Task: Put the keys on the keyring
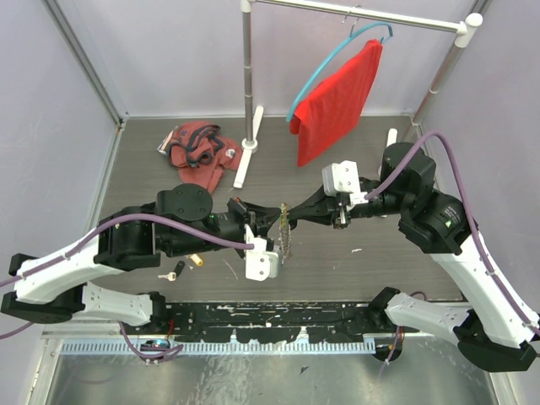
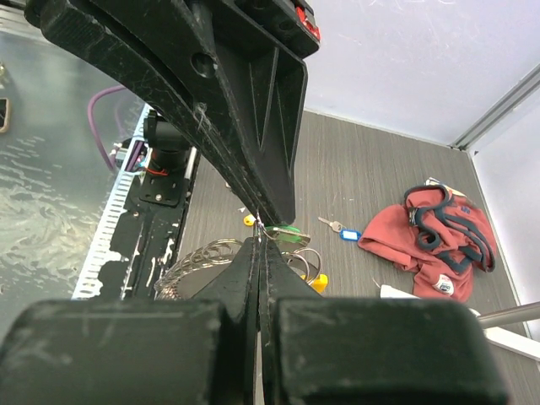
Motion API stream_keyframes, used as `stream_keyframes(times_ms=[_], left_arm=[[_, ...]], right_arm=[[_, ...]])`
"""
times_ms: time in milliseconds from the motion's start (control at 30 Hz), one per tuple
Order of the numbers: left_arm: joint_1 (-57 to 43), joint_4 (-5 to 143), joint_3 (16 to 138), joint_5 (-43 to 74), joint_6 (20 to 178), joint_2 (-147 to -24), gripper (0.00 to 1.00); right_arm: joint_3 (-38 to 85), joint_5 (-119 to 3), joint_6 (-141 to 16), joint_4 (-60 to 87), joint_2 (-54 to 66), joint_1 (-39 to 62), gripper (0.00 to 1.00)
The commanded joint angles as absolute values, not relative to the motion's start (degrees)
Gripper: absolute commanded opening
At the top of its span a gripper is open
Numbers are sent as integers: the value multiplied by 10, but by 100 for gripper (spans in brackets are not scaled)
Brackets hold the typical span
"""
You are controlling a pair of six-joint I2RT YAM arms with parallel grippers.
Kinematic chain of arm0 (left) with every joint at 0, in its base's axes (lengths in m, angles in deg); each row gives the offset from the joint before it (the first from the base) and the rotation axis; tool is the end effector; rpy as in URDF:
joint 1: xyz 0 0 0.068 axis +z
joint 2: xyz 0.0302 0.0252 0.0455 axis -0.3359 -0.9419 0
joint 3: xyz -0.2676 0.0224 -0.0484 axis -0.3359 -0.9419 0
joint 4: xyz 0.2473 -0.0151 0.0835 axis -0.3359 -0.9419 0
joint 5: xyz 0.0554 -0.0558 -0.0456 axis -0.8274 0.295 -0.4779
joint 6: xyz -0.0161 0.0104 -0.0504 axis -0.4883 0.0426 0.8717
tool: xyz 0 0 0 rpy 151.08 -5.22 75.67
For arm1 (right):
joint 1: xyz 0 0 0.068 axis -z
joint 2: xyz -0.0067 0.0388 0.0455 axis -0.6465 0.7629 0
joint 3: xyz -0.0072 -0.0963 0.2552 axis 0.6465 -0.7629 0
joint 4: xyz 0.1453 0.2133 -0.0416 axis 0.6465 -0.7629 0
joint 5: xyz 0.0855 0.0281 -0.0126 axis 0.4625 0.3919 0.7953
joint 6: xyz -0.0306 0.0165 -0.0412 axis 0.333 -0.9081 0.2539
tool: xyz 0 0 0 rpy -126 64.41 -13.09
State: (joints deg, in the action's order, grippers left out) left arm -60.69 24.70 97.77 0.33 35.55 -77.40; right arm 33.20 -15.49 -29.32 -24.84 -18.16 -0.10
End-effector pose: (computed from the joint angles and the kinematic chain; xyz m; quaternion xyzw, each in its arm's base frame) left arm 0.0403 -0.2113 0.4866 0.7177 0.3535 -0.0987 0.5918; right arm 0.1035 0.1239 0.4851 -0.6092 0.4352 0.3914 0.5351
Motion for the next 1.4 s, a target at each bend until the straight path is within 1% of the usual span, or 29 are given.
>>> stream_keyframes(times_ms=[0, 700, 933, 1367], left_arm=[[-615, 233, 974, 13, 360, -781, 0], [-617, 243, 968, -7, 364, -778, 0], [-618, 266, 953, -13, 372, -768, 0], [-617, 349, 908, -13, 409, -741, 0]], right_arm=[[363, -168, -301, -186, -194, -1, 1], [357, -193, -300, -182, -213, 1, 1], [354, -189, -299, -178, -217, 0, 1], [273, -194, -400, -18, -253, 0, 1]])
